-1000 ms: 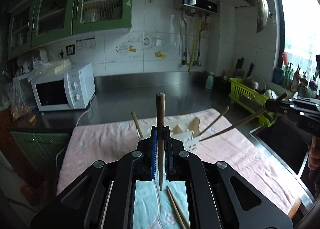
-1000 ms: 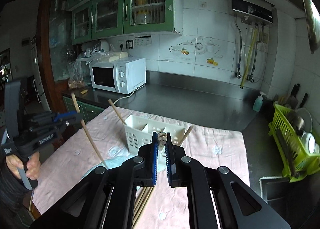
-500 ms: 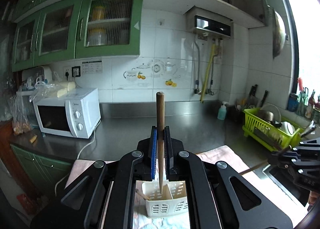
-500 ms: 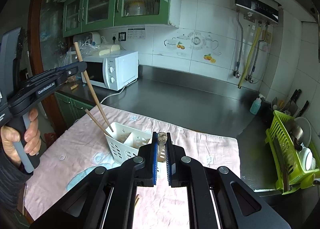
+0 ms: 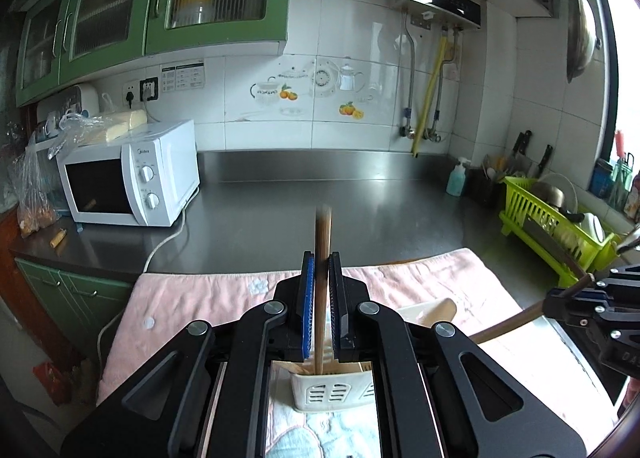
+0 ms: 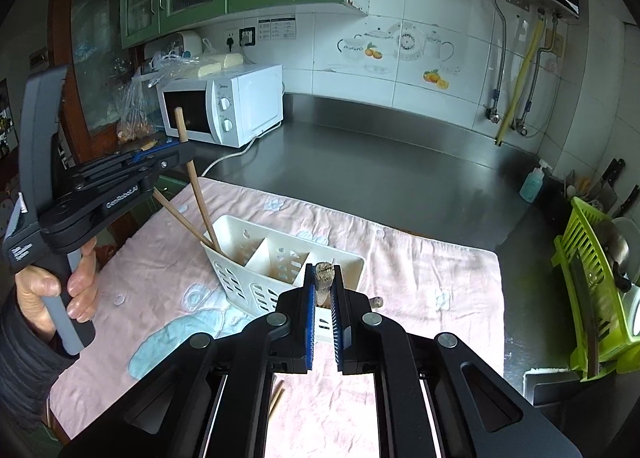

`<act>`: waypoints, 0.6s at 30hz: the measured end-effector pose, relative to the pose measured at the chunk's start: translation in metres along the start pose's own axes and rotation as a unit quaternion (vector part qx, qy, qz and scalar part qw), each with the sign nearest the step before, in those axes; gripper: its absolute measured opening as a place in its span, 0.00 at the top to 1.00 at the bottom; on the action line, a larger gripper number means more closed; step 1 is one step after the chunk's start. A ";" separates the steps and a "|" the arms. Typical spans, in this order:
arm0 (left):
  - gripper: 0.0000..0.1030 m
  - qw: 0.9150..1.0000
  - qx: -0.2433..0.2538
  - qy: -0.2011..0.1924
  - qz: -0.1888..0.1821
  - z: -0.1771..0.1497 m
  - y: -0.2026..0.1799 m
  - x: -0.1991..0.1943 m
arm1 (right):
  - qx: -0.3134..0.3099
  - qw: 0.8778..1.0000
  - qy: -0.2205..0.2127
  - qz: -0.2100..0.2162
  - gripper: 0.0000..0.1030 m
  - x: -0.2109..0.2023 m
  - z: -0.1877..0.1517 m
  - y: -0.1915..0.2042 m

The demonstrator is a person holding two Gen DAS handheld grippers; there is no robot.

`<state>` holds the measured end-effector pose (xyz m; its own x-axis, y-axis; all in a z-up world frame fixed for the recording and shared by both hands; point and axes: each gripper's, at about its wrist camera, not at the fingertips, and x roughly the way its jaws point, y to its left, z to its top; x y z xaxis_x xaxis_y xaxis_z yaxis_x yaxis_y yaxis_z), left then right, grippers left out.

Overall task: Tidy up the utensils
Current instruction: 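Open the left tool over the holder while the right tool drops its chopstick in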

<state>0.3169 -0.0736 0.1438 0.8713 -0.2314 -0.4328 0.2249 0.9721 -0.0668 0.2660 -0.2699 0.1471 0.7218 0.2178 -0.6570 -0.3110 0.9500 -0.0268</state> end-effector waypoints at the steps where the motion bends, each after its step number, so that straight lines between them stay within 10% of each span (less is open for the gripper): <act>1: 0.94 1.000 0.001 0.000 -0.001 -0.001 0.000 -0.001 | 0.003 1.000 0.001 0.001 0.93 0.002 -0.001 -0.001; 18: 0.78 0.999 0.030 -0.025 0.026 -0.035 -0.006 -0.063 | 0.009 0.998 -0.065 -0.005 0.73 -0.052 -0.027 0.014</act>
<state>0.2458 -0.0634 0.1400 0.9032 -0.1839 -0.3879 0.2036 0.9790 0.0099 0.2071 -0.2736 0.1610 0.7998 0.2337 -0.5529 -0.2921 0.9562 -0.0183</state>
